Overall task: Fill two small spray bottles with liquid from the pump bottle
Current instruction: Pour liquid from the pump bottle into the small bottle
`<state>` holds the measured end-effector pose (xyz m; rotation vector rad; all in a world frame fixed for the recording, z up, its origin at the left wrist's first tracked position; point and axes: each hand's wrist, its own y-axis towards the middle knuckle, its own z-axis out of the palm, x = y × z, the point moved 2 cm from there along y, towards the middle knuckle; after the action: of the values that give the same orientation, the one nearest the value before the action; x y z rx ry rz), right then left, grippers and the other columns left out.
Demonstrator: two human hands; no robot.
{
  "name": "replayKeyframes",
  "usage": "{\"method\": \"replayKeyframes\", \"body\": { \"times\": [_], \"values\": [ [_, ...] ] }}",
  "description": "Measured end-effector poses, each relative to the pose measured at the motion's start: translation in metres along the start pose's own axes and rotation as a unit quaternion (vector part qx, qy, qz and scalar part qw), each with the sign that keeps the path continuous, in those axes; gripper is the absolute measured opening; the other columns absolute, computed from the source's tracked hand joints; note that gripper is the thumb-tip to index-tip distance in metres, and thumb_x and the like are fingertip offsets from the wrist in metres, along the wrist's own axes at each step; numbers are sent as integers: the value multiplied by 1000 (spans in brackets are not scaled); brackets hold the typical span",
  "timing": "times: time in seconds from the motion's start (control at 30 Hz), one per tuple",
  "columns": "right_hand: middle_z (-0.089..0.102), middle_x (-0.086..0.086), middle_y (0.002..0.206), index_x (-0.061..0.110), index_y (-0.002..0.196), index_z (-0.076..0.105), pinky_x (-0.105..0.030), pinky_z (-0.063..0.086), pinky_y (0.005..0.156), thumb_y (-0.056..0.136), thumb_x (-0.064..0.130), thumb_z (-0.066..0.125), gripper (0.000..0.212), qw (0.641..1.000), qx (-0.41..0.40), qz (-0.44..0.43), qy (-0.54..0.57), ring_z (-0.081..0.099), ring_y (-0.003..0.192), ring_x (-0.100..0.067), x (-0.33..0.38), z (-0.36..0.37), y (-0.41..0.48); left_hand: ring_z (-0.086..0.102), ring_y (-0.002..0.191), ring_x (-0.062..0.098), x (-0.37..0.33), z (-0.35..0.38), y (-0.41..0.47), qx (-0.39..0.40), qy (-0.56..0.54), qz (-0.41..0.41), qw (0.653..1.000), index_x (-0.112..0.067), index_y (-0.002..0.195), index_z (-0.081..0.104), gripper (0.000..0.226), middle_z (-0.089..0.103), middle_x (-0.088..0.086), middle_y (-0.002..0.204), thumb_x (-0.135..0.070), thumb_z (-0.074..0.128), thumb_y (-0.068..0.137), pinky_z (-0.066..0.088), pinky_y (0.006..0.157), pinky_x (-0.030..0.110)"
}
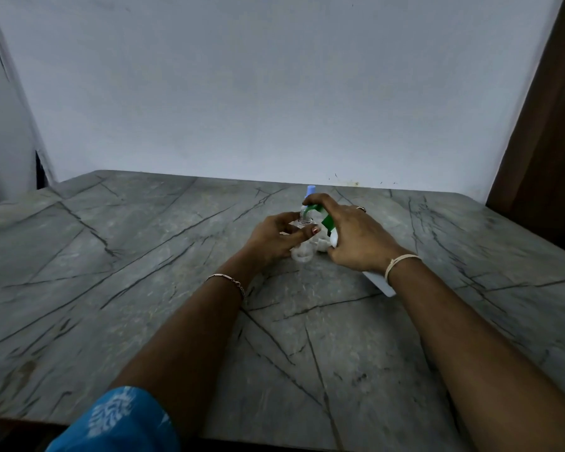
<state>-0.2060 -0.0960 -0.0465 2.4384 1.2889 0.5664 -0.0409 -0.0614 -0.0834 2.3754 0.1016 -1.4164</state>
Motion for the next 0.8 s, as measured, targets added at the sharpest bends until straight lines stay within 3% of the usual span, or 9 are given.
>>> {"method": "replayKeyframes", "body": {
  "times": [0.3,0.47,0.67,0.8],
  "values": [
    [62,-5,100,37,129,30,-41,53,71,70,12,73,78,999,-29,-4,18,57,83,-23,0,3,4,65,98,22,-1,1,0,-10,14,2,1000,-18,130,55,64,70,8,103,-52,69,77,54,87,43],
    [62,-5,103,39,129,30,-40,53,71,70,15,73,77,999,-28,-7,20,58,85,-24,-2,4,4,68,90,22,-2,1,-1,-10,3,-3,1000,-17,128,56,62,70,6,99,-50,70,78,57,77,39],
    [63,-5,102,39,130,31,-40,53,72,71,17,74,77,999,-35,-10,20,57,84,-23,-4,4,4,68,90,21,-4,1,-3,-5,0,-9,1000,-19,127,57,62,69,5,100,-52,70,76,57,82,47],
    [62,-4,94,35,124,35,-41,53,69,68,13,72,71,998,-56,-14,28,58,81,-24,-2,3,4,67,91,28,-7,2,-6,-1,-12,-2,1000,-25,115,64,47,69,7,94,-51,71,77,55,83,50]
  ]
}}
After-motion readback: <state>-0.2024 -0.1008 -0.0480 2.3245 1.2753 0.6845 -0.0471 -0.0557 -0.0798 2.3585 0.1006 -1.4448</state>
